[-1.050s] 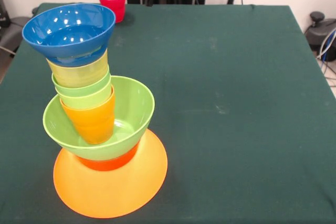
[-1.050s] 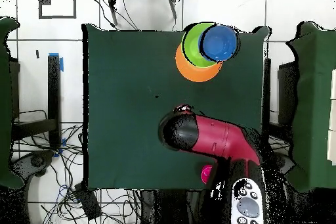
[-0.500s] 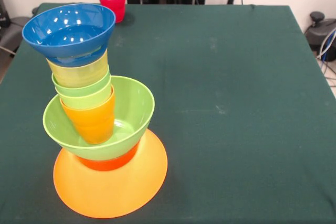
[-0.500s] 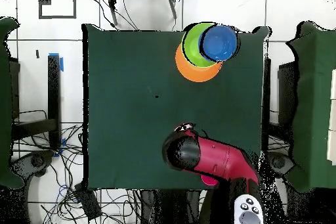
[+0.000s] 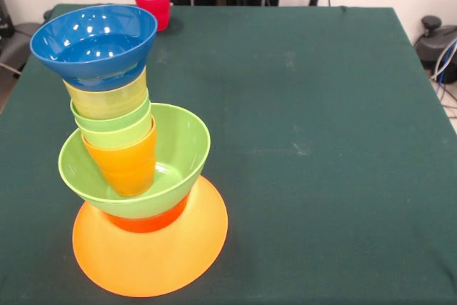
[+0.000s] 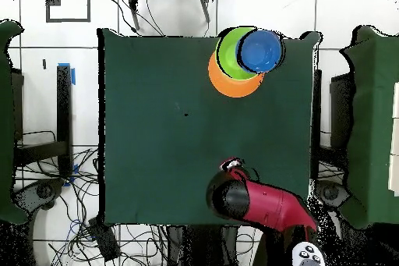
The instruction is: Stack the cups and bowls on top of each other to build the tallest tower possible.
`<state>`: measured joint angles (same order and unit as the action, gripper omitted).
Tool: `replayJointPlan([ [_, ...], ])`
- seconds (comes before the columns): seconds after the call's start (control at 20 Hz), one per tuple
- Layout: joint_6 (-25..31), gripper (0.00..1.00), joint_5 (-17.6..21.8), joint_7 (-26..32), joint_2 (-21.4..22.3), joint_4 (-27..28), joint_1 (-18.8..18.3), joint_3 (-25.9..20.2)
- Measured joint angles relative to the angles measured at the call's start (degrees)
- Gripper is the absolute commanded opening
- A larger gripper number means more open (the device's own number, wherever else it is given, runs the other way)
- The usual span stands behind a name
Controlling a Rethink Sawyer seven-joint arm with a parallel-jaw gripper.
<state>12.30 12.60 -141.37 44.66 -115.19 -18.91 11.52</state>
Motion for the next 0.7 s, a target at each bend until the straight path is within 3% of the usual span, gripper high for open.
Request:
replayJointPlan([
  [0.2,-4.4,1.00,2.6,0.0,-2.3,-0.6,-2.4,0.5],
  [0.7,-6.4,1.00,4.3,0.0,-4.2,-2.3,-4.4,0.6],
])
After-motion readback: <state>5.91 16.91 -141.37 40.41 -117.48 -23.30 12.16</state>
